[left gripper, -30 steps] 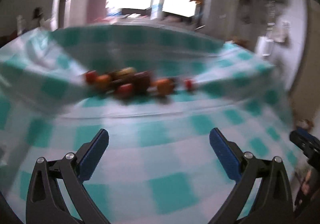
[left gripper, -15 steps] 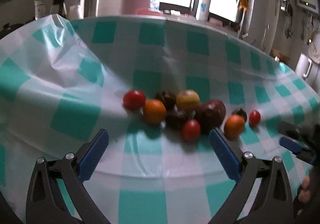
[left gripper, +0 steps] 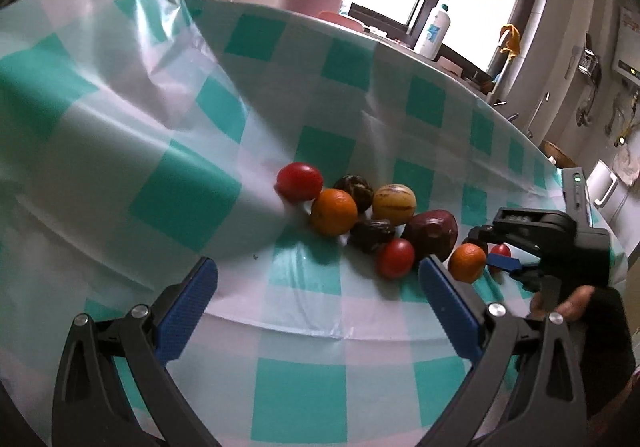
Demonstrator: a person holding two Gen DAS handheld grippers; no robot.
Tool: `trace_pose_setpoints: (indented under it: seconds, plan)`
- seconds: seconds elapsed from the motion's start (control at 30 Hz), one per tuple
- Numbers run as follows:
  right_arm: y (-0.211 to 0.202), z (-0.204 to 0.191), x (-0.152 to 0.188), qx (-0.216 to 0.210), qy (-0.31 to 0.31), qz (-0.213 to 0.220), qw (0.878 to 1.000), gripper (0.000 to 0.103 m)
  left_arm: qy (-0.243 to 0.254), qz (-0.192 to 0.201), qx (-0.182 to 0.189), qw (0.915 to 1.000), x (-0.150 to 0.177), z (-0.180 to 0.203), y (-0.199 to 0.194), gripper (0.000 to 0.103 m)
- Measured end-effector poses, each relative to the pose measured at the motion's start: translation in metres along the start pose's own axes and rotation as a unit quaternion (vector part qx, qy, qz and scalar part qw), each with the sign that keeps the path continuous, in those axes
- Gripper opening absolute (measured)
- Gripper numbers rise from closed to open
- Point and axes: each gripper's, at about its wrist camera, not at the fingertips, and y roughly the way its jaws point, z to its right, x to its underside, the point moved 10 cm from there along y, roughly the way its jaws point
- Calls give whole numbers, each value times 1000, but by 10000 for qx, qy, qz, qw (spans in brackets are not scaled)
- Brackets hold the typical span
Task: Organize fruits
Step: 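Grasp a dark passion fruit with the right tool while the left tool grasps a red cherry tomato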
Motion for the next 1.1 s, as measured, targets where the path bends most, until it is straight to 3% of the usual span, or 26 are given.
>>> trace_pose_setpoints:
  seconds: [0.1,0.2,0.3,0.4,0.5,0.63,0.8,0.93,1.0,1.1]
  plan:
    - [8,-7,4,174,-191,-113,9996,46,26,28,-13,10000,-1,1,-1,101]
    - [9,-15,8,418,-546,43,9976,46,67,11,-41,10000,1,2,0,101]
    - [4,-14,6,461,-698,185,9963,38,17,-50,-70,10000,3,-1,2,101]
    - [-17,-5,0,106,-584,485,9971,37,-43,-107,-79,9999,4,-4,4,101]
    - [-70,17,-6,-608,-395,1207,9900,37,-61,-239,1,9997,8,-3,8,101]
    - [-102,59,-4,-1161,13,1615,9800,38,54,-488,217,9986,17,8,15,101]
    - [-91,104,-5,-1295,571,1717,9749,38,442,-415,269,9978,21,26,15,98]
    - [-76,93,-6,-1504,673,1570,9737,38,936,-281,203,9950,17,42,16,98]
    - [-75,85,-2,-1589,623,1494,9739,38,1245,-421,177,9912,20,53,25,97]
    - [-74,77,3,-1683,561,1385,9743,38,1160,-852,350,9890,30,65,43,82]
